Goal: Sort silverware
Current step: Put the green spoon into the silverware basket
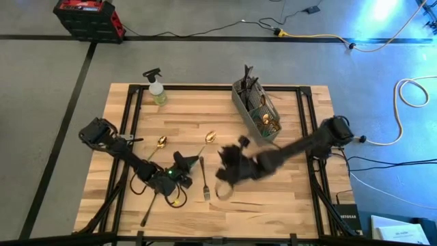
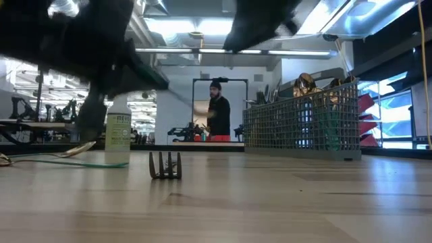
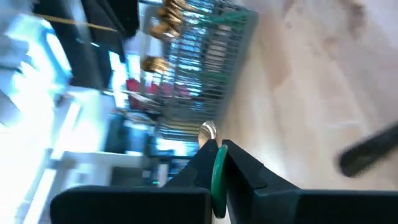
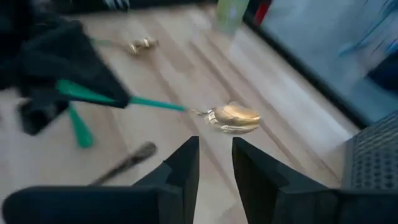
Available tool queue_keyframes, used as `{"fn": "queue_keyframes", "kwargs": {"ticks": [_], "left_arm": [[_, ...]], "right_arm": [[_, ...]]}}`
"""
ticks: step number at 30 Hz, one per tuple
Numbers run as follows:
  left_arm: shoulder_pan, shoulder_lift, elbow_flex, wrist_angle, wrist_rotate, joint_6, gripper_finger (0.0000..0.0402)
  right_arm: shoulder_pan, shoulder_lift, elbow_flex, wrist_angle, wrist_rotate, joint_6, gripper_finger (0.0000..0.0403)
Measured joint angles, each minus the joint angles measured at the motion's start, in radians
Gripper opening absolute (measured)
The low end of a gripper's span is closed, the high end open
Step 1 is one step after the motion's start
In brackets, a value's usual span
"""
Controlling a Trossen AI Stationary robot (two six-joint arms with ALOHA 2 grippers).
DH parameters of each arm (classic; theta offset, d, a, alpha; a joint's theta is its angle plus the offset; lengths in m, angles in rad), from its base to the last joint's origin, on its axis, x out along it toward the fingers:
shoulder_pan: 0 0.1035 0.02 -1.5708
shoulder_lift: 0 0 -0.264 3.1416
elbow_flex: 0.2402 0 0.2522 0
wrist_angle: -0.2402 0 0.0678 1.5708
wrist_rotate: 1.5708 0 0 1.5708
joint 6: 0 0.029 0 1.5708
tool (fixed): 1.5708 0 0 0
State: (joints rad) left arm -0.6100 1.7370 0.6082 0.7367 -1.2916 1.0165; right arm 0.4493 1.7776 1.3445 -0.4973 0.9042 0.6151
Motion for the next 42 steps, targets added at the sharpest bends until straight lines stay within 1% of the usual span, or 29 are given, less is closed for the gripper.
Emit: {"fn": "queue_keyframes", "kwargs": {"ticks": [2, 3, 6, 7, 10, 12, 14, 16, 18, 20, 22, 24, 26, 28, 31, 34, 38, 40, 42], "left_arm": [[-0.007, 0.0, 0.034, 0.01, -0.009, 0.107, 0.0], [-0.009, 0.0, 0.054, 0.012, -0.007, 0.155, 0.0], [-0.011, 0.0, 0.119, 0.004, 0.012, 0.253, 0.0], [-0.01, 0.0, 0.142, 0.005, 0.024, 0.271, 0.0], [-0.001, 0.0, 0.213, 0.009, 0.054, 0.328, 0.0], [0.008, 0.0, 0.247, 0.012, 0.076, 0.369, 0.0], [0.02, 0.0, 0.272, 0.009, 0.096, 0.422, 0.0], [0.032, 0.0, 0.291, 0.008, 0.109, 0.462, 0.0], [0.045, 0.0, 0.301, 0.012, 0.136, 0.487, 0.0], [0.054, 0.0, 0.302, 0.02, 0.151, 0.516, 0.0], [0.059, 0.0, 0.302, 0.049, 0.167, 0.539, 0.0], [0.062, 0.0, 0.303, 0.093, 0.184, 0.549, 0.0], [0.062, 0.0, 0.303, 0.154, 0.206, 0.576, 0.0], [0.061, 0.0, 0.303, 0.213, 0.24, 0.611, 0.0], [0.06, 0.0, 0.304, 0.276, 0.316, 0.639, 0.0], [0.067, 0.0, 0.304, 0.279, 0.375, 0.64, 0.0], [0.088, 0.0, 0.304, 0.272, 0.358, 0.634, 0.0], [0.091, 0.0, 0.304, 0.269, 0.354, 0.636, 0.0], [0.09, 0.0, 0.304, 0.268, 0.367, 0.637, 0.0]], "right_arm": [[0.076, 0.0, 0.002, 0.015, 0.101, 0.049, 0.0079], [0.107, 0.0, 0.002, 0.016, 0.13, 0.07, 0.0077], [0.161, 0.0, 0.002, 0.017, 0.158, 0.137, 0.0071], [0.167, 0.0, 0.002, 0.019, 0.15, 0.152, 0.0067], [0.17, 0.0, -0.023, 0.042, 0.083, 0.214, 0.005], [0.173, -0.002, -0.081, 0.11, 0.033, 0.226, 0.0037], [0.174, -0.008, -0.155, 0.228, -0.036, 0.23, 0.0024], [0.182, -0.017, -0.244, 0.4, -0.075, 0.231, 0.0012], [0.186, -0.02, -0.349, 0.633, -0.092, 0.226, 0.0003], [0.187, -0.02, -0.463, 0.94, -0.112, 0.19, 0.0002], [0.186, -0.012, -0.567, 1.297, -0.11, 0.154, 0.0003], [0.185, 0.005, -0.657, 1.595, -0.074, 0.112, 0.0002], [0.185, 0.019, -0.716, 1.781, -0.037, 0.094, 0.0001], [0.184, 0.02, -0.74, 1.9, -0.007, 0.077, 0.0002], [0.176, 0.024, -0.728, 1.931, 0.03, 0.024, 0.0012], [0.157, 0.024, -0.685, 1.956, 0.023, -0.051, 0.004], [0.149, 0.024, -0.642, 1.972, 0.005, -0.126, 0.0101], [0.15, 0.024, -0.638, 1.972, 0.048, -0.126, 0.013], [0.144, 0.024, -0.639, 1.971, 0.063, -0.119, 0.0152]]}}
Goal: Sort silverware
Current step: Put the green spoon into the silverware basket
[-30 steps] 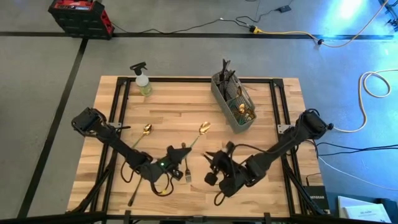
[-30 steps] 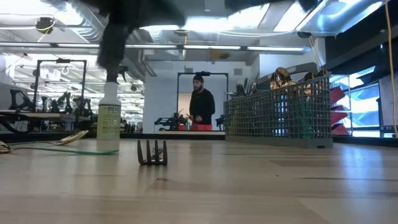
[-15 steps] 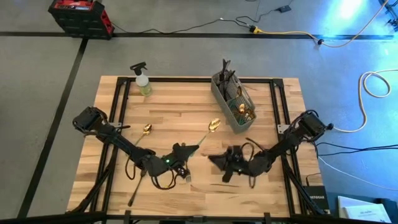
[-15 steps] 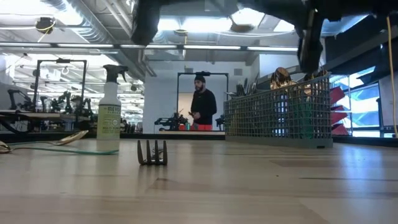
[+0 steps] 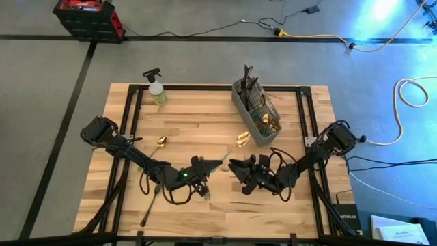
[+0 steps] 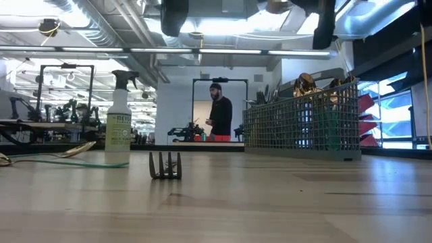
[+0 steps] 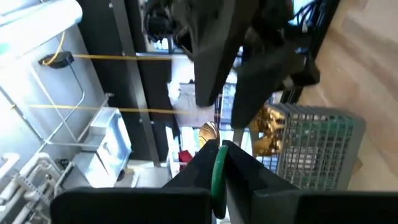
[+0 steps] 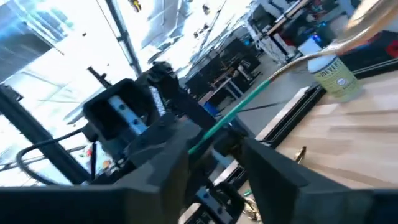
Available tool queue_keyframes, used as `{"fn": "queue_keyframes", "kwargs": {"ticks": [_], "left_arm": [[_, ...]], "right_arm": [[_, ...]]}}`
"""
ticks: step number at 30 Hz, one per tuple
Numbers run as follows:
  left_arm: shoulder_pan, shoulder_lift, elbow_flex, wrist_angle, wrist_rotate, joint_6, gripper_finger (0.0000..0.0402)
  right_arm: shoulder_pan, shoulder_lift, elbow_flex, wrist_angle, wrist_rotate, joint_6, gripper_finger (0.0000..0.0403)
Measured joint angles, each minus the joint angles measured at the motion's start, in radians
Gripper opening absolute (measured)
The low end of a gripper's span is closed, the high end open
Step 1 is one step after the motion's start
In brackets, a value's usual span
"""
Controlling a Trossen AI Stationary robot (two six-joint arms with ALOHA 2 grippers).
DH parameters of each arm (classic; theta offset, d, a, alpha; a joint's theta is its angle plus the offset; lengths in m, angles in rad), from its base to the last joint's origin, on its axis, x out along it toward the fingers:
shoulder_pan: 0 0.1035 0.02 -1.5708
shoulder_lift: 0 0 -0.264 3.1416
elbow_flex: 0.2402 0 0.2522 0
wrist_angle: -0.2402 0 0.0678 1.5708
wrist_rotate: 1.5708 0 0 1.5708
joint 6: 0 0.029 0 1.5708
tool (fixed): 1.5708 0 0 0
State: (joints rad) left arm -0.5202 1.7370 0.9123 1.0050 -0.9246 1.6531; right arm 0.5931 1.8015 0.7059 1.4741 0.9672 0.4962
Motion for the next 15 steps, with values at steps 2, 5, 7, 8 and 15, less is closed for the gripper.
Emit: {"fn": "queue_keyframes", "kwargs": {"ticks": [2, 5, 7, 8, 15], "left_arm": [[-0.002, 0.0, 0.0, 0.001, 0.006, -0.006, 0.0], [0.002, 0.0, 0.0, -0.001, 0.006, -0.019, 0.0], [0.003, 0.0, 0.0, 0.001, 0.005, -0.019, 0.0], [0.003, 0.0, 0.0, 0.001, 0.005, -0.019, 0.0], [0.006, 0.0, 0.0, 0.0, 0.005, -0.019, 0.0]], "right_arm": [[-0.015, 0.0, 0.0, 0.01, -0.002, 0.001, 0.0168], [-0.038, 0.0, 0.0, 0.046, -0.033, 0.005, 0.0178], [-0.048, 0.0, 0.0, 0.048, -0.036, 0.017, 0.0177], [-0.055, 0.0, 0.0, 0.048, -0.035, 0.025, 0.0173], [-0.064, 0.0, 0.0, 0.047, -0.036, 0.032, 0.0097]]}}
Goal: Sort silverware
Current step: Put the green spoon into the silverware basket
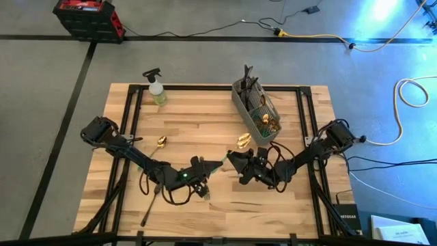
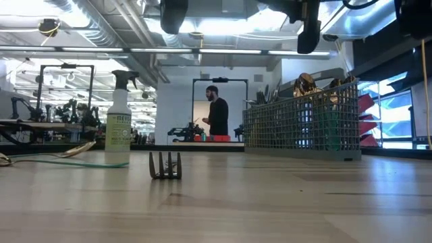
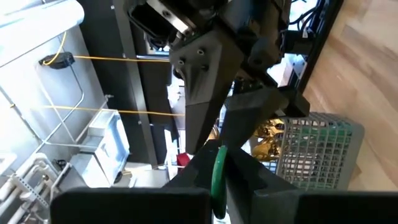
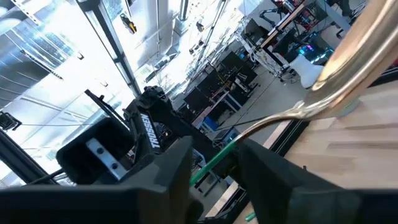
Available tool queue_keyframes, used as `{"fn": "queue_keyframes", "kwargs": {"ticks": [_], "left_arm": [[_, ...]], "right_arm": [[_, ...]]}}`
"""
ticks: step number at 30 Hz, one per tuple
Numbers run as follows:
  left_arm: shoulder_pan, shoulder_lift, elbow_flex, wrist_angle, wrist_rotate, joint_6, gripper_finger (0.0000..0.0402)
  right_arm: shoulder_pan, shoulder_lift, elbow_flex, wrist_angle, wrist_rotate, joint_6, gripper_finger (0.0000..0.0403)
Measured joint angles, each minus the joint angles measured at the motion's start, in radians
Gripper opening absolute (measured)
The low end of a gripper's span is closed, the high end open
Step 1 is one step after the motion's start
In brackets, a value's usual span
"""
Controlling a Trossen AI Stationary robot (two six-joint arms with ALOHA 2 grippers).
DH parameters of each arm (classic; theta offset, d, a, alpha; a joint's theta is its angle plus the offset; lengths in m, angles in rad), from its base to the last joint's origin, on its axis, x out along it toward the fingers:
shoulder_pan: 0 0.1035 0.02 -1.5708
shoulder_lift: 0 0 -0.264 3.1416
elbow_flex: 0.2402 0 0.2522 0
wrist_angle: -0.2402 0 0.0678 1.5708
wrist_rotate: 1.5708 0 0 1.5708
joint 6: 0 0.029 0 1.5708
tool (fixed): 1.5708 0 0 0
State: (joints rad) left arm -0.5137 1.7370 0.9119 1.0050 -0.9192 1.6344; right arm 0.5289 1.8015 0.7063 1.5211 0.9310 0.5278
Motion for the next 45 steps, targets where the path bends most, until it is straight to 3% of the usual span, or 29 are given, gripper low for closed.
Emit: {"fn": "queue_keyframes", "kwargs": {"ticks": [6, 16, 28, 32, 37, 42, 45], "left_arm": [[0.0, 0.0, -0.001, -0.011, -0.001, 0.0, 0.0], [0.0, 0.0, -0.001, -0.03, -0.003, -0.012, 0.0008], [-0.004, 0.0, -0.001, 0.011, -0.02, -0.067, 0.0154], [-0.004, 0.0, -0.001, 0.032, -0.08, -0.185, 0.0195], [-0.002, -0.002, -0.029, 0.032, -0.123, -0.366, 0.021], [0.028, -0.052, -0.138, 0.029, -0.139, -0.558, 0.0211], [0.063, -0.11, -0.246, 0.027, -0.114, -0.786, 0.0211]], "right_arm": [[0.001, 0.0, 0.0, 0.003, 0.001, 0.021, 0.0011], [0.001, 0.0, 0.0, 0.007, 0.01, 0.021, 0.0002], [0.001, -0.001, 0.0, 0.049, -0.005, -0.02, 0.0001], [0.001, -0.02, -0.001, 0.049, -0.007, -0.063, 0.0001], [0.01, -0.131, -0.042, 0.047, -0.024, -0.164, 0.0001], [0.073, -0.305, -0.111, 0.049, 0.096, -0.412, 0.0001], [0.112, -0.418, -0.124, 0.04, 0.192, -0.657, 0.0]]}}
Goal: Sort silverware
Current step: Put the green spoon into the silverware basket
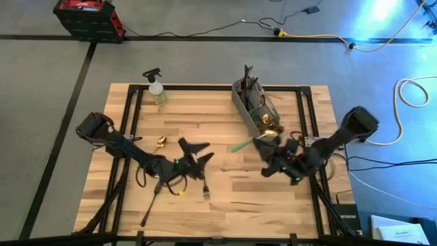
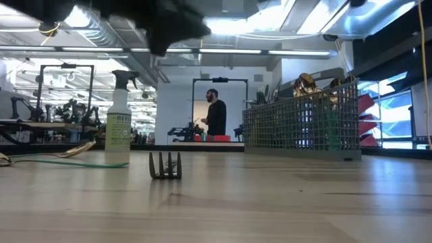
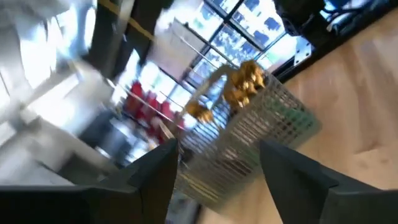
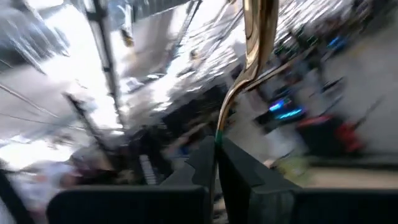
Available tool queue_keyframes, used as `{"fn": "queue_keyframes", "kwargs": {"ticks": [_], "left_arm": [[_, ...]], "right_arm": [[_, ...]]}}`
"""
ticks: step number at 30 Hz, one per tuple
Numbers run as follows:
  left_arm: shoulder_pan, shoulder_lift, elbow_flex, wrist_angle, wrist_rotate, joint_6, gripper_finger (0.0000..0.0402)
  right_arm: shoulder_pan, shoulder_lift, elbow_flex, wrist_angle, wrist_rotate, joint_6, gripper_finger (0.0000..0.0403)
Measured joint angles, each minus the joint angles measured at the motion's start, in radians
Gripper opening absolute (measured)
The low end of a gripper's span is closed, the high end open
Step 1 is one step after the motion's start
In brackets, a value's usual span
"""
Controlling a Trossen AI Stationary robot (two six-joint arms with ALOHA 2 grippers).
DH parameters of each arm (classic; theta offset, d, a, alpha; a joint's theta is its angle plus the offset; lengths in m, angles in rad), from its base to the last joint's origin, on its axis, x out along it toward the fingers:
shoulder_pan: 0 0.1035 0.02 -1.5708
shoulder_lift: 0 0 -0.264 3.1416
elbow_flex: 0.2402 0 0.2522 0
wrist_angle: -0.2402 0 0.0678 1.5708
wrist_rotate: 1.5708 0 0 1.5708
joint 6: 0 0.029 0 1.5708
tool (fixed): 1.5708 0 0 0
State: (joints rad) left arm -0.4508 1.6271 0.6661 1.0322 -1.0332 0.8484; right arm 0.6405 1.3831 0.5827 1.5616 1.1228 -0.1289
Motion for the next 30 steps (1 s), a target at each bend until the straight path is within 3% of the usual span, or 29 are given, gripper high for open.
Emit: {"fn": "queue_keyframes", "kwargs": {"ticks": [4, 6, 8, 11, 14, 19, 22, 24, 30], "left_arm": [[0.068, -0.07, -0.139, -0.002, 0.143, -0.407, 0.0211], [0.124, -0.091, -0.191, -0.005, 0.26, -0.617, 0.0211], [0.203, -0.098, -0.229, -0.026, 0.426, -0.816, 0.0211], [0.336, -0.098, -0.248, -0.098, 0.723, -1.045, 0.0211], [0.419, -0.093, -0.247, -0.149, 0.881, -1.142, 0.0212], [0.428, -0.094, -0.247, -0.157, 0.908, -1.135, 0.0212], [0.414, -0.094, -0.247, -0.162, 0.895, -1.129, 0.0212], [0.401, -0.094, -0.247, -0.164, 0.885, -1.121, 0.0212], [0.374, -0.094, -0.247, -0.195, 0.846, -1.1, 0.0212]], "right_arm": [[-0.016, -0.117, 0.015, -0.11, 0.154, -0.301, 0.0], [-0.064, -0.151, 0.032, -0.226, 0.253, -0.377, 0.0], [-0.133, -0.174, 0.04, -0.359, 0.302, -0.397, 0.0], [-0.242, -0.186, 0.055, -0.497, 0.296, -0.372, 0.0], [-0.35, -0.191, 0.07, -0.631, 0.283, -0.335, 0.0], [-0.5, -0.207, 0.089, -0.98, 0.084, -0.06, 0.0], [-0.604, -0.203, 0.128, -1.345, -0.108, 0.229, 0.0], [-0.676, -0.192, 0.142, -1.486, -0.232, 0.375, 0.0], [-0.705, -0.194, 0.112, -1.585, -0.246, 0.47, 0.0]]}}
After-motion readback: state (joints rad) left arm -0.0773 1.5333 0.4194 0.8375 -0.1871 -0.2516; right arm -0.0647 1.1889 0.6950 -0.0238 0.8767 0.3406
